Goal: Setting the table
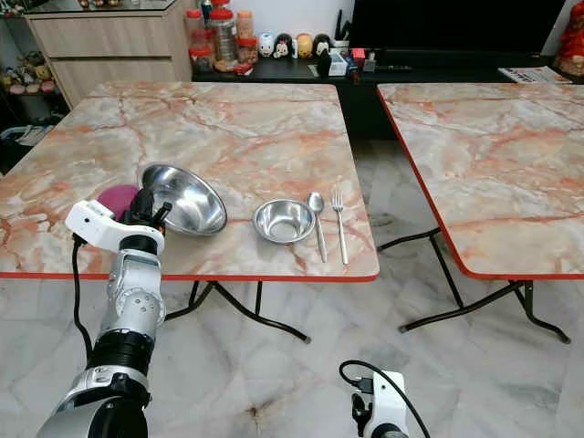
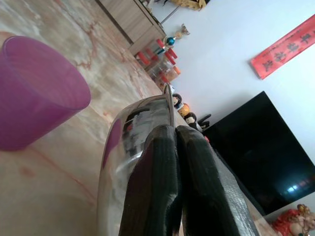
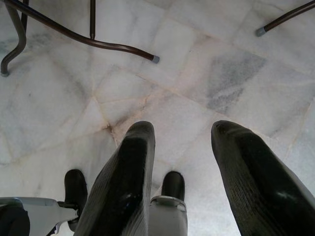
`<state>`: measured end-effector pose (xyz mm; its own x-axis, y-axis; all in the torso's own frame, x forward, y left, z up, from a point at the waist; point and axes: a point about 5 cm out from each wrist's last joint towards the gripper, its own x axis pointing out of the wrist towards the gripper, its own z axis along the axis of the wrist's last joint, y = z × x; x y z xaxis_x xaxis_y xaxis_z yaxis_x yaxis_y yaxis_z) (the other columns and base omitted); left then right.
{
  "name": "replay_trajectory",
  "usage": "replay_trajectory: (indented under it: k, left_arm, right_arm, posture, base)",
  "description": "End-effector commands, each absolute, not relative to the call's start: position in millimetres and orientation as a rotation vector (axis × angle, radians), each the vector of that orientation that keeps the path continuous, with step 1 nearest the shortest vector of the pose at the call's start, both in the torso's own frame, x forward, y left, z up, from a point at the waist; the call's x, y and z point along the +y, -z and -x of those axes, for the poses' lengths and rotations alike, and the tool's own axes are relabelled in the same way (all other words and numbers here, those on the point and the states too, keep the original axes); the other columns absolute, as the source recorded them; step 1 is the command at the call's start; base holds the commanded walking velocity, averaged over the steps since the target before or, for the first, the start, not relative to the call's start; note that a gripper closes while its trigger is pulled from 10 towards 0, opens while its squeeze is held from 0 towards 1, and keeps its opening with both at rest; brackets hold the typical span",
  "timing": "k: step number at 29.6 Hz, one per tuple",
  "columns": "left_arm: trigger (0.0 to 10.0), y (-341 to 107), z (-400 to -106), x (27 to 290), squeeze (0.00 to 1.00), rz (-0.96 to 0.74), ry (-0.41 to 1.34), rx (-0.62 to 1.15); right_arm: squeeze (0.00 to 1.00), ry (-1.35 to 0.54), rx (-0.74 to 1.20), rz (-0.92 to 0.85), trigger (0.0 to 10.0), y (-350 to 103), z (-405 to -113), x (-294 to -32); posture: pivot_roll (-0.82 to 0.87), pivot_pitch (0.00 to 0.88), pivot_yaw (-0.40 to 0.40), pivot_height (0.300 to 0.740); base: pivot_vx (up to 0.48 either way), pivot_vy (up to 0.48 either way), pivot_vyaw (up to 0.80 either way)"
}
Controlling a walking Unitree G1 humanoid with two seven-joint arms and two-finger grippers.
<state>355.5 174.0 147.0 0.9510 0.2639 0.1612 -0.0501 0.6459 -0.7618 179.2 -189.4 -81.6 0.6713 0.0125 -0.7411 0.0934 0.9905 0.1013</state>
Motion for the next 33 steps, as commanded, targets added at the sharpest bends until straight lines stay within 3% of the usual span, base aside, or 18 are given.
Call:
replay_trajectory:
  k: [1, 17, 18, 19, 20, 31, 32, 33]
  left_arm:
    - [10.0, -159, -359, 174, 0.0, 0.839, -0.156, -0.294]
    - [10.0, -128, -348, 170, 0.0, 0.743, -0.187, -0.129]
    - [10.0, -127, -347, 170, 0.27, 0.742, -0.191, -0.122]
    - [10.0, -126, -347, 170, 0.27, 0.741, -0.194, -0.119]
    - [10.0, -126, -346, 170, 1.0, 0.729, -0.193, -0.113]
    - [10.0, -121, -345, 168, 1.0, 0.691, -0.194, -0.072]
    - [10.0, -121, -345, 168, 0.0, 0.684, -0.197, -0.07]
    - [10.0, -121, -345, 169, 0.0, 0.68, -0.199, -0.068]
  right_arm:
    - [0.0, 0.048, 0.824, -0.138, 10.0, 81, -181, -189]
    - [0.0, 0.043, 0.837, -0.138, 10.0, 82, -178, -188]
    - [0.0, 0.043, 0.837, -0.138, 10.0, 82, -178, -188]
    - [0.0, 0.043, 0.837, -0.138, 10.0, 82, -178, -188]
    - [0.0, 0.042, 0.837, -0.138, 10.0, 82, -177, -188]
    - [0.0, 0.039, 0.838, -0.137, 10.0, 82, -178, -187]
    - [0.0, 0.039, 0.838, -0.137, 10.0, 82, -178, -187]
    - [0.0, 0.04, 0.838, -0.137, 10.0, 82, -178, -187]
  posture:
    - [-0.01, 0.0, -0.023, 0.74]
    - [-0.01, 0.0, -0.02, 0.74]
    - [-0.01, 0.0, -0.02, 0.74]
    - [-0.01, 0.0, -0.02, 0.74]
    - [0.0, 0.0, -0.02, 0.74]
    - [0.0, 0.0, -0.02, 0.74]
    - [0.0, 0.0, -0.02, 0.74]
    - [0.0, 0.0, -0.02, 0.74]
  base:
    - [0.0, 0.0, 0.0]
    - [0.0, 0.0, 0.0]
    - [0.0, 0.0, 0.0]
    - [0.0, 0.0, 0.0]
    - [0.0, 0.0, 0.0]
    - [0.0, 0.0, 0.0]
    - [0.0, 0.0, 0.0]
    - [0.0, 0.0, 0.0]
